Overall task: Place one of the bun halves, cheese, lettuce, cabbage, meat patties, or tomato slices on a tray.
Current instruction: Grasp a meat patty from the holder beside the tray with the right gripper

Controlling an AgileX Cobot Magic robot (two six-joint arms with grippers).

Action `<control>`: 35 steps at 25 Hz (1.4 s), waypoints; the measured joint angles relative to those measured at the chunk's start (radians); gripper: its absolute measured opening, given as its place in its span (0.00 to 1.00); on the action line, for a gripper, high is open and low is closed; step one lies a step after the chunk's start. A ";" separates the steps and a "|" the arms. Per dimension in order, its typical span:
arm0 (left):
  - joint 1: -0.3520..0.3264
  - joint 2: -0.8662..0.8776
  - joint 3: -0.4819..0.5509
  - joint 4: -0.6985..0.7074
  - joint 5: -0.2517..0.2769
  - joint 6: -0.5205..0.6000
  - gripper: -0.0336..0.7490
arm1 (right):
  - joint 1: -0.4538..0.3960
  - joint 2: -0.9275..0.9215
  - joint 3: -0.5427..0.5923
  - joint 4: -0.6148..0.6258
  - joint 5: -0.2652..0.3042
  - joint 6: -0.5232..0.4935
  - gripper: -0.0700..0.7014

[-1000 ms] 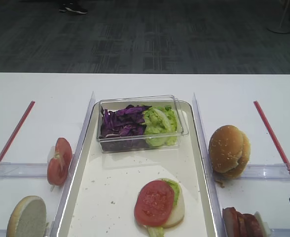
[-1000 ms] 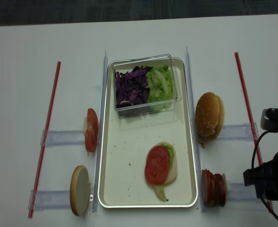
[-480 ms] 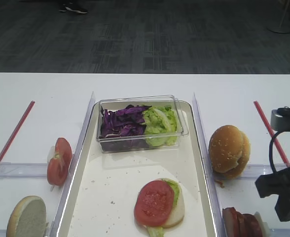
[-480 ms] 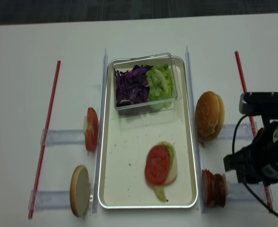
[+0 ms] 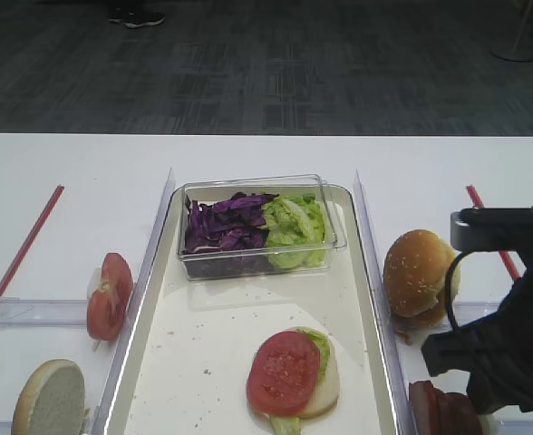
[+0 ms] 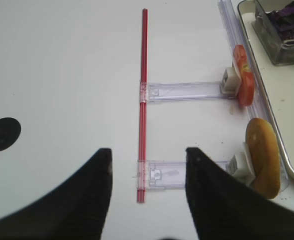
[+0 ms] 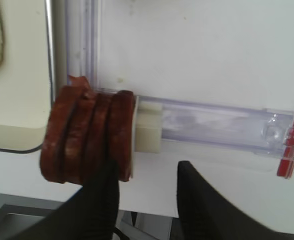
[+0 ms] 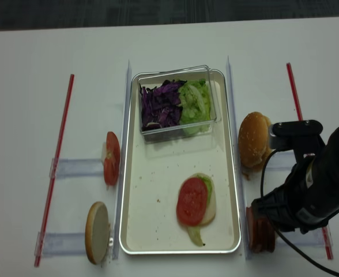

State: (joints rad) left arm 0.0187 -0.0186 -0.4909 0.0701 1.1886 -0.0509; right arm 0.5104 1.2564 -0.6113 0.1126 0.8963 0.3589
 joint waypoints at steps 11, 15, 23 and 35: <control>0.000 0.000 0.000 0.000 0.000 0.000 0.44 | 0.115 0.099 -0.095 -0.022 0.006 0.087 0.50; 0.000 0.000 0.000 0.000 0.000 0.000 0.44 | 0.158 0.135 -0.115 -0.028 0.004 0.123 0.50; 0.000 0.000 0.000 0.000 0.000 0.000 0.44 | 0.193 0.148 -0.137 -0.024 -0.004 0.167 0.50; 0.000 0.000 0.000 0.000 0.000 0.000 0.44 | 0.236 0.148 -0.137 -0.003 0.007 0.289 0.48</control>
State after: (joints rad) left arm 0.0187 -0.0186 -0.4909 0.0701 1.1886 -0.0509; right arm 0.7463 1.4045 -0.7485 0.1099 0.9034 0.6479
